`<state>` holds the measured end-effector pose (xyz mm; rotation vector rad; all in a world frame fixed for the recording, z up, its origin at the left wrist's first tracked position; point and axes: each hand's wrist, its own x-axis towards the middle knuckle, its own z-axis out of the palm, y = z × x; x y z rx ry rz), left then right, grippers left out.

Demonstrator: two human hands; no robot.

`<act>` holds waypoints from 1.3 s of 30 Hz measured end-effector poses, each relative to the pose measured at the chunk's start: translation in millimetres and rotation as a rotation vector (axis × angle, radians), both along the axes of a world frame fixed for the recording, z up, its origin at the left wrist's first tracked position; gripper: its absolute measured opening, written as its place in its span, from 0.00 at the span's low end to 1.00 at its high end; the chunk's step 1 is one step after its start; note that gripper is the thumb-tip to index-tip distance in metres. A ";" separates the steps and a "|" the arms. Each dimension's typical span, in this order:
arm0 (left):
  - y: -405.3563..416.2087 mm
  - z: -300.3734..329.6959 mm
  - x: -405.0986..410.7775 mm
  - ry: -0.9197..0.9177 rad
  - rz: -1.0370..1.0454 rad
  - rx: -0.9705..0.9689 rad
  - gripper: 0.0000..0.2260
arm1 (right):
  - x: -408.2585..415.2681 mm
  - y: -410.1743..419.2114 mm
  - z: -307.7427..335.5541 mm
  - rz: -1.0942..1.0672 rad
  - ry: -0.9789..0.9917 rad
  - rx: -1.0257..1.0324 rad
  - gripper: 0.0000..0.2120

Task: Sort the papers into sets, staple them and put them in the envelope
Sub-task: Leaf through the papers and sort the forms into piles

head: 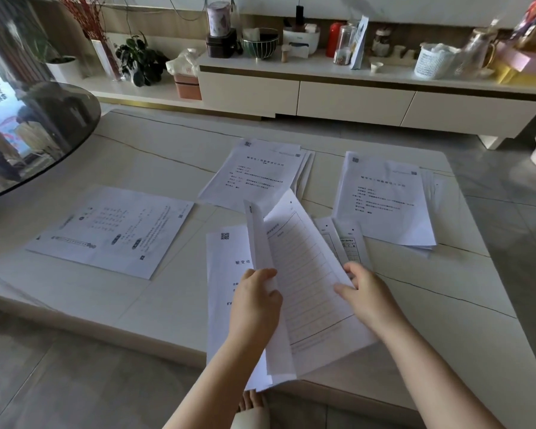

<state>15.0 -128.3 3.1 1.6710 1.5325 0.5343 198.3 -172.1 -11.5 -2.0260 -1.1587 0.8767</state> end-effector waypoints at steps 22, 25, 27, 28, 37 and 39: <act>-10.4 -1.5 46.2 0.019 -0.089 0.017 0.21 | 141.7 -44.9 -29.1 -0.742 0.053 0.125 0.15; -5.9 -3.5 50.4 0.015 -0.076 0.007 0.21 | 149.5 -47.3 -24.6 -0.648 -0.039 0.052 0.21; -5.7 -4.4 53.3 0.008 -0.080 -0.004 0.21 | 148.6 -50.7 -25.0 -0.567 -0.193 0.017 0.23; -5.7 -4.9 54.5 0.006 -0.085 -0.009 0.21 | 146.5 -52.4 -24.8 -0.520 -0.294 -0.008 0.24; -11.4 -9.6 63.4 -0.079 -0.047 -0.154 0.23 | 82.9 -34.7 -10.5 -0.198 0.075 -0.017 0.11; -12.6 -10.2 64.2 -0.095 -0.041 -0.176 0.24 | 60.8 -27.7 -13.6 -0.100 0.151 -0.067 0.09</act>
